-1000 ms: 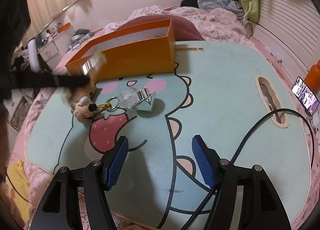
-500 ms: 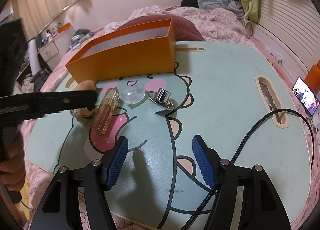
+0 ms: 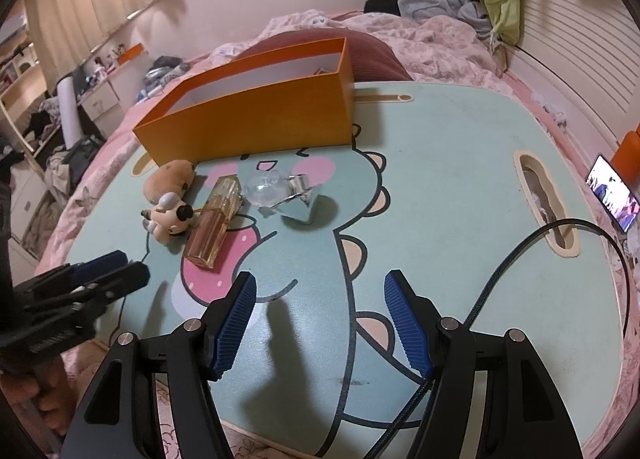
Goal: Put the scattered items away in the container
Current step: 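Grasp the dark red pouch in the box with the right gripper, place it on the table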
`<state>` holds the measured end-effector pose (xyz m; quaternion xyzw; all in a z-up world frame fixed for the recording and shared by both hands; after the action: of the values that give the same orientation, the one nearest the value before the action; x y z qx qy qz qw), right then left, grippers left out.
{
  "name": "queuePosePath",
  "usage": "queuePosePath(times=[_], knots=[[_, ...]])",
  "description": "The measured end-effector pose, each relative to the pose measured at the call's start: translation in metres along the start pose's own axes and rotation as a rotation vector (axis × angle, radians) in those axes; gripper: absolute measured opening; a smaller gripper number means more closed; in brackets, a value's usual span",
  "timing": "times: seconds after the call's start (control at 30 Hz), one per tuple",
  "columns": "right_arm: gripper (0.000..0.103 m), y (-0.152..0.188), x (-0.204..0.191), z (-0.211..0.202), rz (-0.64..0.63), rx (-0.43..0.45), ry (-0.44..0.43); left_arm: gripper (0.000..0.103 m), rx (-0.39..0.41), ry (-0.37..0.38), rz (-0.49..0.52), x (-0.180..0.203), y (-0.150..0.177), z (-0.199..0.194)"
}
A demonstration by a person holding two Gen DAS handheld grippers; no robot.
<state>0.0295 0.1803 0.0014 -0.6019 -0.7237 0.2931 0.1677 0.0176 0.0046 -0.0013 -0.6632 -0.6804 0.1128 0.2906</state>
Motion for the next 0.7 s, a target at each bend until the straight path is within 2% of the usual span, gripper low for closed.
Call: queuePosePath(times=[0.07, 0.13, 0.2, 0.23, 0.27, 0.37, 0.5, 0.6, 0.63, 0.7], knots=[[0.067, -0.001, 0.0, 0.0, -0.003, 0.0, -0.018, 0.061, 0.015, -0.023, 0.036, 0.007, 0.002, 0.004], [0.067, -0.004, -0.001, -0.003, -0.006, 0.008, -0.043, 0.086, 0.028, -0.04, 0.056, 0.011, 0.005, 0.009], [0.067, -0.01, -0.001, -0.007, -0.013, 0.023, -0.065, 0.092, 0.041, -0.107, 0.094, 0.015, 0.008, 0.015], [0.066, -0.017, -0.002, -0.011, -0.018, 0.035, -0.082, 0.1, 0.036, -0.099, 0.09, 0.015, 0.007, 0.016], [0.066, -0.024, -0.002, -0.014, -0.021, 0.044, -0.092, 0.103, 0.031, -0.1, 0.095, 0.015, 0.007, 0.018], [0.066, -0.059, 0.002, -0.023, -0.026, 0.057, -0.102, 0.103, 0.032, -0.097, 0.095, 0.014, 0.007, 0.017], [0.066, -0.127, 0.007, -0.03, -0.029, 0.038, -0.115, 0.103, 0.037, -0.096, 0.094, 0.014, 0.009, 0.016], [0.066, -0.173, -0.003, 0.003, -0.09, -0.171, -0.156, 0.103, 0.038, -0.096, 0.094, 0.014, 0.009, 0.016], [0.066, -0.186, -0.009, 0.024, -0.113, -0.264, -0.147, 0.103, 0.039, -0.096, 0.094, 0.014, 0.009, 0.016], [0.066, -0.2, -0.012, 0.057, -0.131, -0.364, -0.079, 0.103, 0.04, -0.094, 0.094, 0.014, 0.009, 0.016]])
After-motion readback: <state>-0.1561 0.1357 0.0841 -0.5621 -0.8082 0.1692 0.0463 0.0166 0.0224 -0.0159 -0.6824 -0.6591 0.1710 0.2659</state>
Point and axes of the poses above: each gripper's, at about its wrist camera, not at the fingertips, and z roughly the way its jaws point, x to its right, y to its underside, the point moved 2 cm from there along z, roughly the way its jaws point, and after that the axes turned 8 degrees about -z, right-handed, at the moved point
